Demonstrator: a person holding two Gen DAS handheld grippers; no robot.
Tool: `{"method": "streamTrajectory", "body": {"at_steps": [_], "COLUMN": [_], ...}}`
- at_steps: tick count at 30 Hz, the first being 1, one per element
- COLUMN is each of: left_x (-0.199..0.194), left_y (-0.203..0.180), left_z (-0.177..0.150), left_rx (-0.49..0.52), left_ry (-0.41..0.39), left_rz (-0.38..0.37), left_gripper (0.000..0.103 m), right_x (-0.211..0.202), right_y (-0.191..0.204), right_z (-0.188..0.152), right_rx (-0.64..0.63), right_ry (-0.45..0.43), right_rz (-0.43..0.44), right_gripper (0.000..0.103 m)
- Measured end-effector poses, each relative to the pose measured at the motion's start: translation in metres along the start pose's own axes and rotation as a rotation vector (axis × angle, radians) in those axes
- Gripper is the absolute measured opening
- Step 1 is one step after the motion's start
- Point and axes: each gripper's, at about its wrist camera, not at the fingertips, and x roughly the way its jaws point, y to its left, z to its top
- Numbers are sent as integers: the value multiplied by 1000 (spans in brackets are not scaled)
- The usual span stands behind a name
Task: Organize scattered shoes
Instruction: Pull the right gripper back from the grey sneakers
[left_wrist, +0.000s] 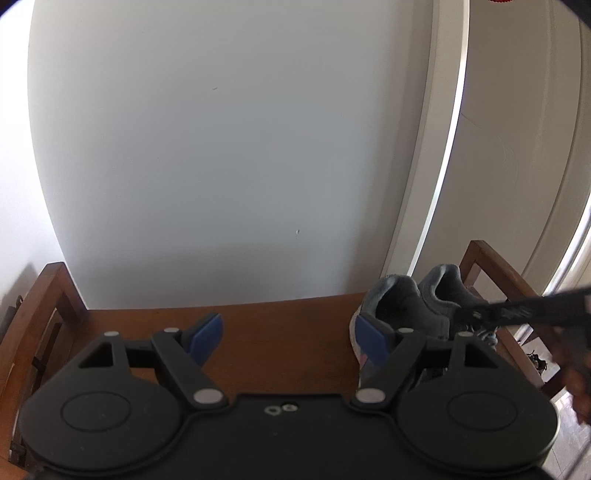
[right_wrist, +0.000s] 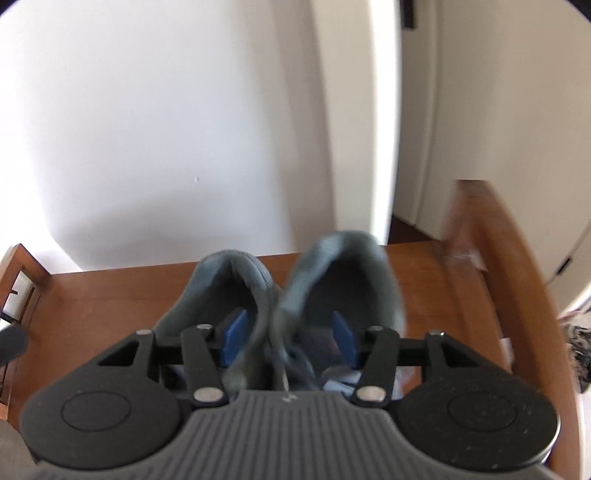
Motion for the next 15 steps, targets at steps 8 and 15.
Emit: {"method": "streamTrajectory", "body": {"at_steps": [8,15], "left_x": [-9,-25], "left_y": [4,12], "left_z": [-23,-29], "left_rx": [54,71], "left_ry": [53,63], "left_rz": [-42,-84], "left_gripper": [79,79], "right_x": [-28,-17], "right_y": [12,34], "right_z": [-73,-118], "right_rx": [48,97], "right_ry": [107,216], "right_rz": [72,60], "right_gripper": [41,41]}}
